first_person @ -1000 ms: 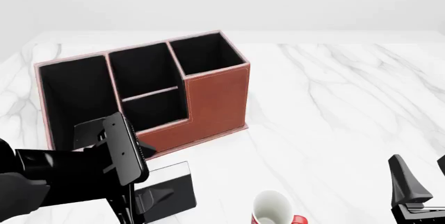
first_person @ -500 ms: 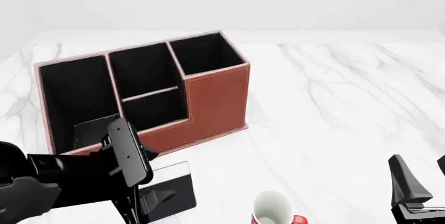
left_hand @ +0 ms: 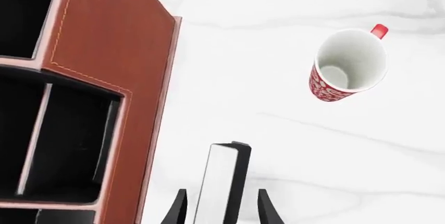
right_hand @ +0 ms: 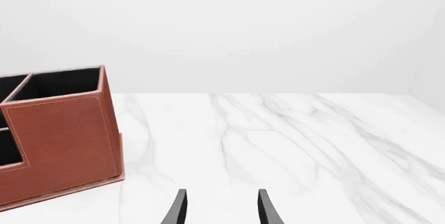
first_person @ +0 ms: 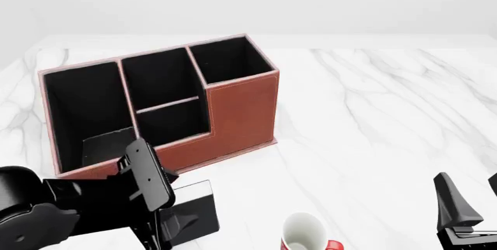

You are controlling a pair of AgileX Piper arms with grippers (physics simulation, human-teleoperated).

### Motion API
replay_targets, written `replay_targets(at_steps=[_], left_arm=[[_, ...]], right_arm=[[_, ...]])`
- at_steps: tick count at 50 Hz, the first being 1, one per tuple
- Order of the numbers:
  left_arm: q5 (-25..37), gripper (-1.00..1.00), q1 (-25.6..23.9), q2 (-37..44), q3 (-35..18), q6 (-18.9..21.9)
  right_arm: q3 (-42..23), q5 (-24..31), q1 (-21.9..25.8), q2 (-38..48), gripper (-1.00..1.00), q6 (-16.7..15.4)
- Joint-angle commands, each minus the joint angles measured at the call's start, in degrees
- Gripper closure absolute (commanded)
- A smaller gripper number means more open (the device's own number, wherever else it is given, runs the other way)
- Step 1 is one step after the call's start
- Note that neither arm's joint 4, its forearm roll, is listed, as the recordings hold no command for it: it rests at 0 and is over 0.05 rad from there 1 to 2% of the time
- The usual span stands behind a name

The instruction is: Pick up the book and place it in the front compartment of the caddy.

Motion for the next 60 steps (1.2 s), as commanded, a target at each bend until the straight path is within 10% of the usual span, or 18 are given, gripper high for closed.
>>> replay_targets(at_steps=[1, 41, 42, 60], left_arm=[[-2.2, -1.0, 1.1, 1.3, 1.1, -3.0], [-12.9, -1.0, 1.8, 7.4, 7.4, -3.3], [-12.8, 1.0, 1.5, 7.1, 7.5, -3.0], [-2.3, 1.0, -1.2, 2.8, 0.1, 5.1]], right_arm=[[0.0, 0.0, 0.0, -0.1, -1.0, 0.0], [0.0, 0.0, 0.0, 0.0, -1.0, 0.0], [0.0, 0.0, 0.0, 0.0, -1.0, 0.0], [0.0, 0.0, 0.0, 0.0, -1.0, 0.0]])
